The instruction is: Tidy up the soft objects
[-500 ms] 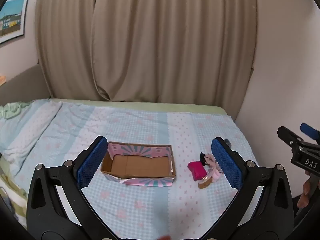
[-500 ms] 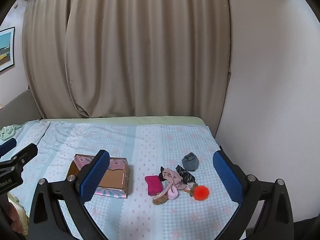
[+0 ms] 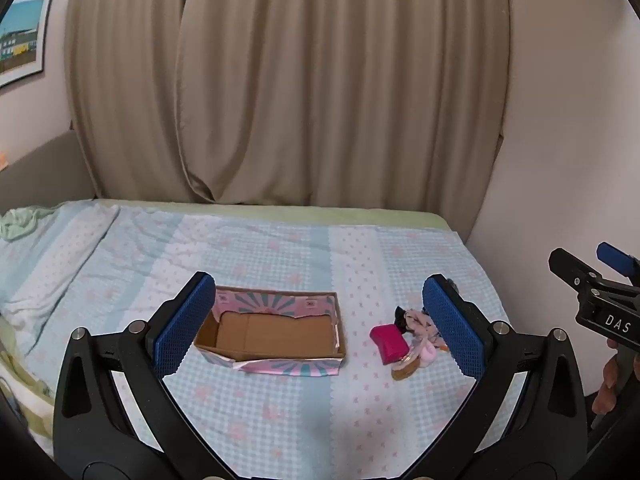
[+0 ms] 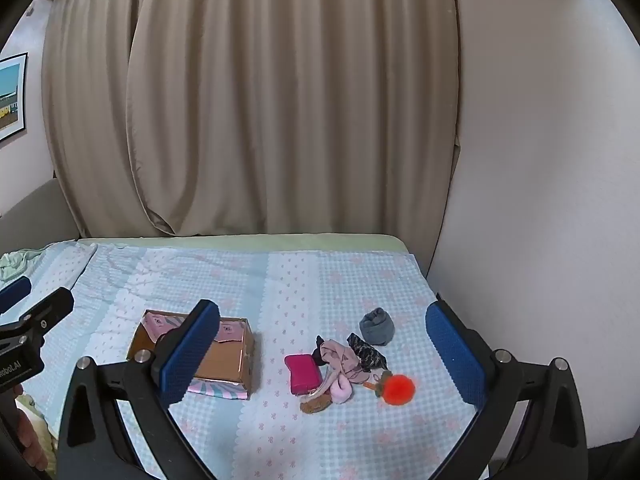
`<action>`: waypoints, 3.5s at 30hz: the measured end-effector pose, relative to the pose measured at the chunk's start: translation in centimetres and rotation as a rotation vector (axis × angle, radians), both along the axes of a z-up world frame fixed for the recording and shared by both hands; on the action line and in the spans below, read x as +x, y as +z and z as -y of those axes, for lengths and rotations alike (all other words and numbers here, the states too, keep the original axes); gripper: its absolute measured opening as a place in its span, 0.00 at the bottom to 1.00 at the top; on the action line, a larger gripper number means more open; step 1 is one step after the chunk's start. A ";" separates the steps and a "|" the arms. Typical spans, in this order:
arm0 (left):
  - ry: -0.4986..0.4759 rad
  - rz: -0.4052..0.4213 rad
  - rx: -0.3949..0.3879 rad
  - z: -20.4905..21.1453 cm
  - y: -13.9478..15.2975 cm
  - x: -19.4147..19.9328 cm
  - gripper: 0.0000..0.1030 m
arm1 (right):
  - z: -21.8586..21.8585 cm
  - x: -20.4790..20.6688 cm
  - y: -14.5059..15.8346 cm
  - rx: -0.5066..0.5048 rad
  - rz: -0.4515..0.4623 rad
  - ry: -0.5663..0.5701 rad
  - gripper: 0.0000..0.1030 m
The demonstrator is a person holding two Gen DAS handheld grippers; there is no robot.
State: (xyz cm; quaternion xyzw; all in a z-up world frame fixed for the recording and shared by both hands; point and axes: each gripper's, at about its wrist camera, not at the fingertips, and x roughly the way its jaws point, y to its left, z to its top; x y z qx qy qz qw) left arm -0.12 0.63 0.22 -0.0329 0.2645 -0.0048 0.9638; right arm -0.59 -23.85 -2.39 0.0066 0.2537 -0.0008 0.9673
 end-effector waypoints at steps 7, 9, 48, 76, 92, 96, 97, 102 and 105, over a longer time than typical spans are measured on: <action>-0.004 -0.007 0.009 0.5 -0.2 0.5 1.00 | 0.3 0.9 0.0 -0.008 -0.013 -0.001 1.00; -0.006 -0.009 0.006 0.6 -0.2 0.5 1.00 | 0.2 0.8 0.1 -0.010 -0.012 -0.002 1.00; -0.051 -0.024 -0.001 0.7 -0.1 1.7 1.00 | 0.3 1.1 -0.2 -0.008 -0.012 -0.008 1.00; -0.050 -0.026 -0.003 0.6 -0.1 1.7 1.00 | 0.3 1.2 -0.1 -0.008 -0.012 -0.008 1.00; -0.115 -0.148 -0.025 1.3 -2.8 5.1 1.00 | 0.6 1.0 -2.0 0.018 -0.069 -0.052 1.00; -0.130 -0.223 -0.036 3.1 -5.4 7.5 1.00 | 2.2 1.8 -3.9 0.015 -0.121 -0.085 1.00; -0.132 -0.243 -0.044 3.6 -6.0 8.1 1.00 | 2.8 2.1 -4.5 0.015 -0.135 -0.089 1.00; -0.118 -0.317 -0.048 6.9 -9.2 11.0 1.00 | 7.0 4.5 -7.4 0.056 -0.198 -0.099 1.00; -0.095 -0.376 -0.068 9.3 -12.0 13.4 1.00 | 9.9 6.6 -9.4 0.063 -0.234 -0.088 1.00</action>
